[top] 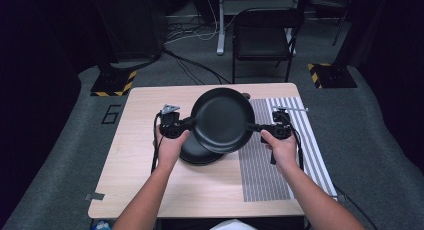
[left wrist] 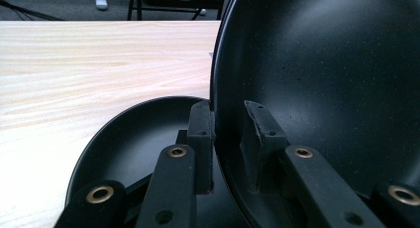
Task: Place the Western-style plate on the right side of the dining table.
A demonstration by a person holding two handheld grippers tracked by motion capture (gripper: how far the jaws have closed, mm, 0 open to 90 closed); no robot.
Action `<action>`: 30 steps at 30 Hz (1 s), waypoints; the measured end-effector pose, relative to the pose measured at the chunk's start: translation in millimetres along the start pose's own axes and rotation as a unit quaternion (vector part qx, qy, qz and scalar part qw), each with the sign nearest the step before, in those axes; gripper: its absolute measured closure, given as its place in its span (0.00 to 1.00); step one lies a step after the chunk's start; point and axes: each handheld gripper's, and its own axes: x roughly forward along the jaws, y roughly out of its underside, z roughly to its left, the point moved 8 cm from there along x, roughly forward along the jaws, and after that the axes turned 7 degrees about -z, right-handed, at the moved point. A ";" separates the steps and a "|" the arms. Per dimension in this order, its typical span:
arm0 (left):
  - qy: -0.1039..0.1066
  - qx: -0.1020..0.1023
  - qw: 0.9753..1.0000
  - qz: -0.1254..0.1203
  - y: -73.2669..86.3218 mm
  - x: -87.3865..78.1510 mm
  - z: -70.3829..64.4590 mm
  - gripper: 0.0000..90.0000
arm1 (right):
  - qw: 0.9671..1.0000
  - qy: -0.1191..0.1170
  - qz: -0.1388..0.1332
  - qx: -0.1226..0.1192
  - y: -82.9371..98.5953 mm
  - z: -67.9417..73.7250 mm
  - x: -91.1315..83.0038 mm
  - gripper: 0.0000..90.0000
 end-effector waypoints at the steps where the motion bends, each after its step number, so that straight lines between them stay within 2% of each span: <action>1: 0.001 0.001 1.000 0.000 -0.3 0.6 -0.5 0.83 | 1.000 0.000 0.000 0.002 -0.1 -0.1 -0.4 0.91; 14: 0.014 0.010 1.000 0.003 -3.1 11.4 -12.2 0.83 | 1.000 0.007 -0.008 0.010 -1.1 -10.0 -10.4 0.91; 23: 0.026 0.011 1.000 0.007 -4.2 20.7 -21.0 0.84 | 1.000 0.016 -0.017 0.010 -3.8 -16.4 -20.7 0.91; 30: 0.039 0.009 0.999 0.006 -6.1 26.7 -29.1 0.84 | 0.999 0.022 -0.023 0.021 -3.9 -23.0 -28.4 0.91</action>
